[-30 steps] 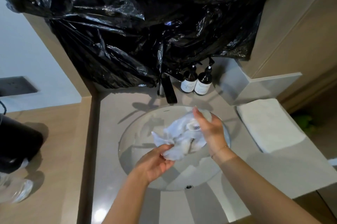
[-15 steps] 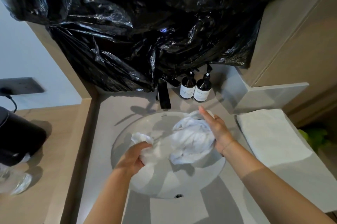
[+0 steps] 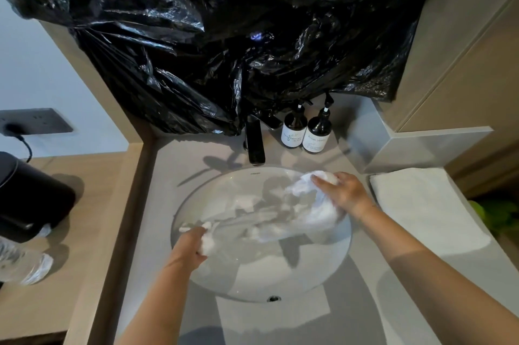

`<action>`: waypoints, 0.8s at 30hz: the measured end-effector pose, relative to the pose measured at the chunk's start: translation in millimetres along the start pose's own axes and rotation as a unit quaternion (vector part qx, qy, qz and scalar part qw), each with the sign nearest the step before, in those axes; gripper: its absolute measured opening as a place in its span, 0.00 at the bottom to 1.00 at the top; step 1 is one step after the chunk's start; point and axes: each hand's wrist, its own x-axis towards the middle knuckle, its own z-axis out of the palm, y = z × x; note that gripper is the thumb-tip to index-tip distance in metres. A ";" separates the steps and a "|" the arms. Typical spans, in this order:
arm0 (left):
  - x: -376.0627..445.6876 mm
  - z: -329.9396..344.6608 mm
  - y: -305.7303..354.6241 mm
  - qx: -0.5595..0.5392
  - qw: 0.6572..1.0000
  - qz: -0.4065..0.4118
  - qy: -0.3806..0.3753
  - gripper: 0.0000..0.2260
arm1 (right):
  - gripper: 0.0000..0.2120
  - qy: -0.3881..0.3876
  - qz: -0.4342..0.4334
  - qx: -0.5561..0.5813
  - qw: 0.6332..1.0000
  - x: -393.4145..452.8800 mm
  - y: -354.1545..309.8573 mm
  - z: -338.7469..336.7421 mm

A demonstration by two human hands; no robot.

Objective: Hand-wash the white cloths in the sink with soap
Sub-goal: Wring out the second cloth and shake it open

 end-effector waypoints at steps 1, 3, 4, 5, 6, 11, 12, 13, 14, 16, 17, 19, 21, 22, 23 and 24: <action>4.1 -0.4 -3.7 -0.009 1.000 -0.004 0.005 0.03 | 0.20 -0.017 0.030 0.075 0.997 3.0 3.2 -1.8; 1.5 5.8 -6.6 0.012 1.000 -0.009 0.005 0.05 | 0.13 -0.036 0.060 0.170 0.983 2.2 2.2 -0.5; 1.5 8.8 -8.2 0.030 0.999 -0.014 0.000 0.06 | 0.13 -0.036 0.063 0.205 0.976 1.0 0.5 3.2; -0.6 11.8 -9.5 0.047 0.999 -0.021 -0.008 0.09 | 0.14 -0.035 0.064 0.236 0.969 -2.8 -4.7 6.8; -3.7 14.6 -10.0 0.057 0.997 -0.035 -0.029 0.11 | 0.16 -0.038 0.062 0.260 0.963 -5.7 -10.0 10.5; -8.3 28.8 -16.2 0.473 0.878 0.063 -0.027 0.48 | 0.29 -0.063 0.029 0.359 0.931 -15.9 -36.7 25.7; -15.9 36.1 -17.3 0.507 0.848 0.147 -0.054 0.51 | 0.29 -0.063 0.028 0.380 0.922 -16.4 -43.6 27.9; -24.1 46.3 -19.4 0.518 0.823 0.211 -0.101 0.51 | 0.28 -0.058 0.035 0.400 0.914 -16.5 -50.8 29.2; -30.4 58.6 -22.5 0.521 0.803 0.253 -0.143 0.52 | 0.27 -0.058 0.047 0.423 0.903 -16.6 -58.1 29.5; -38.8 81.9 -27.0 0.477 0.814 0.291 -0.159 0.52 | 0.22 -0.072 0.064 0.459 0.883 -18.9 -73.2 25.7; -38.7 90.1 -27.8 0.440 0.834 0.301 -0.146 0.50 | 0.20 -0.085 0.068 0.469 0.877 -19.9 -78.9 22.7; -39.6 101.4 -23.1 0.361 0.867 0.317 -0.134 0.42 | 0.20 -0.104 0.069 0.487 0.865 -23.4 -87.6 15.3; -40.6 105.0 -15.4 0.327 0.874 0.325 -0.154 0.29 | 0.20 -0.103 0.070 0.512 0.850 -24.2 -90.2 7.3; -43.2 104.3 -10.9 0.322 0.873 0.324 -0.170 0.22 | 0.20 -0.098 0.077 0.531 0.838 -23.9 -89.2 3.2; -44.2 101.9 -6.3 0.330 0.868 0.322 -0.185 0.16 | 0.19 -0.088 0.087 0.547 0.828 -25.4 -88.8 -1.4; -44.6 97.6 -1.0 0.339 0.863 0.320 -0.196 0.13 | 0.16 -0.072 0.098 0.560 0.819 -24.2 -85.3 -6.6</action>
